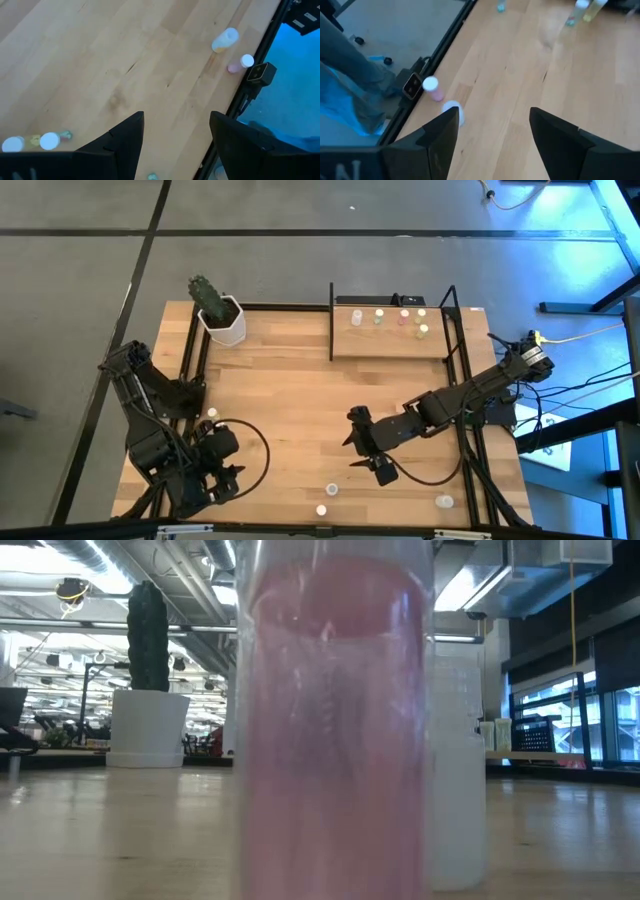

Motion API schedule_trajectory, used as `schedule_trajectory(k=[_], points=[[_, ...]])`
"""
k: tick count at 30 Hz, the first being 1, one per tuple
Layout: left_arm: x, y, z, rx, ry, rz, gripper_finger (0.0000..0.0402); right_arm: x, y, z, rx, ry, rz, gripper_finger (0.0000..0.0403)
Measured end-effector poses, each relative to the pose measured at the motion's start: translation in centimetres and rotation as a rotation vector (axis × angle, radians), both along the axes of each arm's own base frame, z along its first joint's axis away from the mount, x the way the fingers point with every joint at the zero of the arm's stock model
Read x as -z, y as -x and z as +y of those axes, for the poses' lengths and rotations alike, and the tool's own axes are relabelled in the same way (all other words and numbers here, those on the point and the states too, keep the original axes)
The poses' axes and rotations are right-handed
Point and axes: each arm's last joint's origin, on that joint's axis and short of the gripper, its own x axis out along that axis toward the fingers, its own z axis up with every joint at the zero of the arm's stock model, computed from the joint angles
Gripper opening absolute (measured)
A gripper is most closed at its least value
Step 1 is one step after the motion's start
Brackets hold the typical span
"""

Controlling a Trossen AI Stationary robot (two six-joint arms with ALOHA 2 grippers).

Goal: Pick and place medicine bottles onto shelf by color
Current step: Put the left transparent pill bottle on the shelf aligned with the other transparent pill bottle

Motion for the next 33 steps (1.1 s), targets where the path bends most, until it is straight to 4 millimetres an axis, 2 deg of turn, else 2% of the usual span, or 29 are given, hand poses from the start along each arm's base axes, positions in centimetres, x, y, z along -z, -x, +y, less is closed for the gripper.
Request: schedule_trajectory(k=[8, 13, 21, 27, 33], points=[[-0.1, -0.1, 0.1, -0.012, -0.032, -0.037, 0.0220, 0.4, -0.1, 1.0, -0.028, -0.003, -0.008, 0.0245], [-0.1, -0.2, 0.2, -0.017, -0.043, -0.052, 0.0220, 2.1, -0.8, 2.2, -0.117, 0.080, -0.009, 0.0245], [-0.1, -0.2, 0.2, -0.011, -0.045, -0.048, 0.0220, 5.9, -2.4, 3.1, -0.127, 0.121, 0.081, 0.0245], [-0.1, -0.1, 0.2, -0.009, -0.045, -0.046, 0.0220, 8.0, -3.6, 4.1, -0.183, 0.075, 0.097, 0.0245], [-0.1, -0.1, 0.1, -0.008, -0.043, -0.044, 0.0220, 9.8, -4.6, 4.6, -0.221, 0.100, 0.075, 0.0245]])
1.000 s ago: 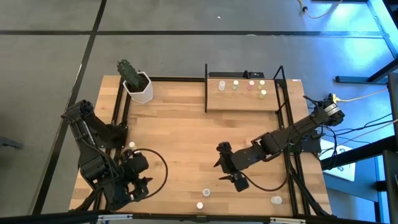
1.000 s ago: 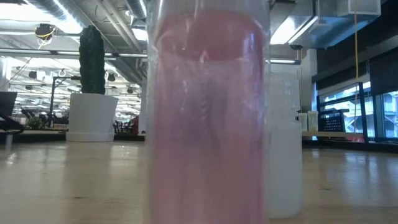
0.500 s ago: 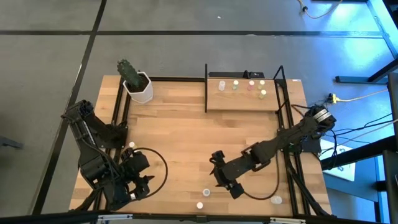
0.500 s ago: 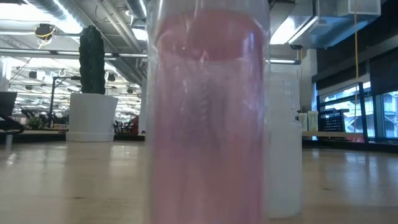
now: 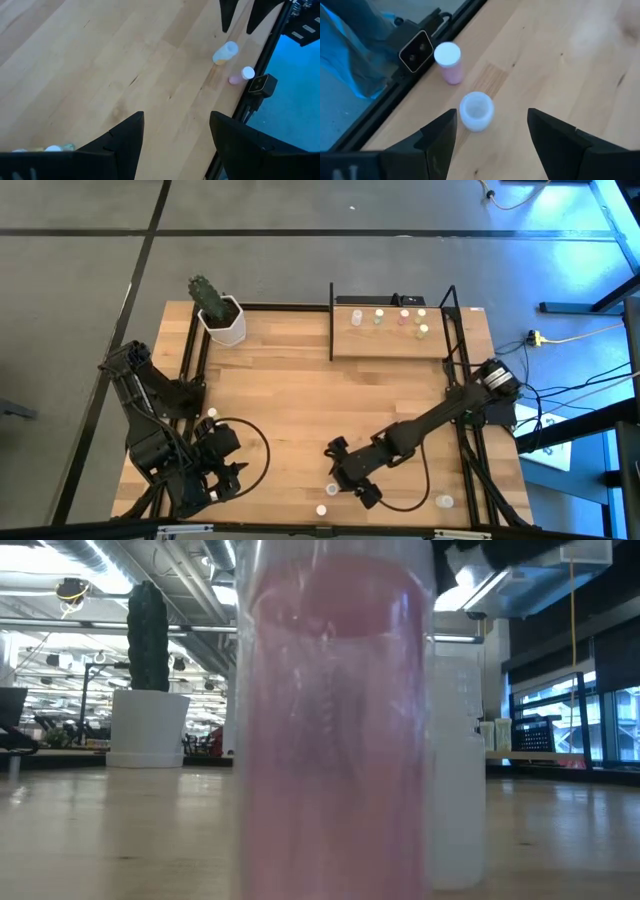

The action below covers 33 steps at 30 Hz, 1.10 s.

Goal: Pick and place medicine bottles onto shelf by color
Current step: Put the left transparent pill bottle on the shelf aligned with the other transparent pill bottle

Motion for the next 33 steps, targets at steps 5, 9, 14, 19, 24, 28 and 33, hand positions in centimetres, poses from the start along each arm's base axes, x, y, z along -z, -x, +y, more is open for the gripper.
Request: schedule_trajectory(k=[5, 9, 14, 19, 24, 28, 33], points=[[0.0, 0.0, 0.0, 0.000, 0.000, 0.001, 0.0220, 1.1, -0.3, 0.2, -0.002, 0.008, 0.014, 0.0245], [0.0, 0.0, 0.0, 0.012, -0.014, -0.003, 0.0220, 1.1, -0.3, 0.2, -0.003, 0.007, 0.012, 0.0245], [0.0, -0.1, 0.0, 0.104, -0.073, 0.006, 0.0220, 1.1, -0.3, 0.2, -0.002, 0.006, 0.014, 0.0245], [-0.2, -0.5, -0.5, 0.243, -0.122, -0.004, 0.0220, 1.1, -0.3, 0.2, -0.001, 0.006, 0.014, 0.0245], [-0.5, -0.9, -1.1, 0.438, -0.211, -0.035, 0.0220, 1.1, -0.3, 0.2, 0.000, 0.007, 0.014, 0.0245], [-0.5, -0.9, -1.1, 0.508, -0.263, -0.030, 0.0220, 1.1, -0.3, 0.2, 0.000, 0.008, 0.016, 0.0245], [-0.5, -0.9, -1.1, 0.506, -0.267, -0.024, 0.0220, 1.1, -0.3, 0.2, 0.001, 0.008, 0.017, 0.0245]])
